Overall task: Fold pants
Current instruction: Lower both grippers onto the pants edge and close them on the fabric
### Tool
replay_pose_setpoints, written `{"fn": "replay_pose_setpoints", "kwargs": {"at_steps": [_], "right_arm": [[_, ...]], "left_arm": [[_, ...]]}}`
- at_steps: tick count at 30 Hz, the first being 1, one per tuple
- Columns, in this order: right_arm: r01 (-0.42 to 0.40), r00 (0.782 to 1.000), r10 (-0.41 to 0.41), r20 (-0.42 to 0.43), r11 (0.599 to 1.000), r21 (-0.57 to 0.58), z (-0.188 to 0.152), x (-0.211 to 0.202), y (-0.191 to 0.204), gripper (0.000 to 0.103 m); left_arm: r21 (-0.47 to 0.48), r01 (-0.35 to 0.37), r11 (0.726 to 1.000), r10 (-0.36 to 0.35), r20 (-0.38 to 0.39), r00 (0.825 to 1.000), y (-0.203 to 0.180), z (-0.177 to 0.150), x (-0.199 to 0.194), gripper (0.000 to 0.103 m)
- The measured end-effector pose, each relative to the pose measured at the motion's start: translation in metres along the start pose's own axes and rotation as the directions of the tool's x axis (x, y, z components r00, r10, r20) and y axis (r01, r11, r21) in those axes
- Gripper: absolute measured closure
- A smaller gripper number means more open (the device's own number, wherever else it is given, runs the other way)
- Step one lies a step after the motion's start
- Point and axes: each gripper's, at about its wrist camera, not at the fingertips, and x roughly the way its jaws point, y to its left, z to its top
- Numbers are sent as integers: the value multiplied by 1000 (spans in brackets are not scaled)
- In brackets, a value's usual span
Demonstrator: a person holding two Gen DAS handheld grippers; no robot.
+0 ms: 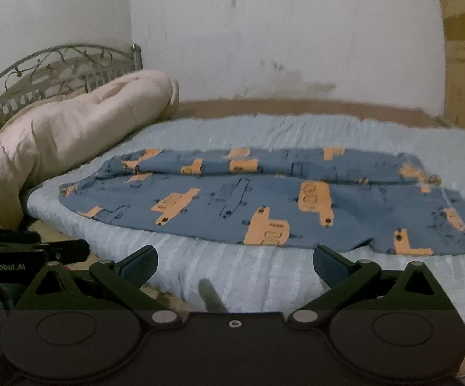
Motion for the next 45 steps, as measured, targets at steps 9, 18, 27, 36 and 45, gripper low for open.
{"fn": "replay_pose_setpoints", "kwargs": {"at_steps": [9, 18, 27, 36, 45], "right_arm": [[72, 993, -69, -100, 997, 36, 27, 22, -6, 1], [90, 993, -87, -74, 995, 45, 43, 30, -19, 1], [88, 994, -85, -65, 995, 51, 55, 49, -26, 1], [-21, 992, 47, 118, 978, -206, 105, 89, -37, 1], [-272, 962, 247, -120, 917, -291, 153, 191, -56, 1]], "left_arm": [[-34, -21, 999, 21, -10, 1000, 17, 36, 8, 1], [-50, -71, 996, 70, -21, 997, 32, 65, 19, 1], [35, -132, 991, 133, -34, 990, 45, 106, 51, 1], [185, -210, 960, 206, 44, 978, 79, 175, 115, 1], [367, -94, 926, 103, -3, 995, 92, 217, 205, 1]]}}
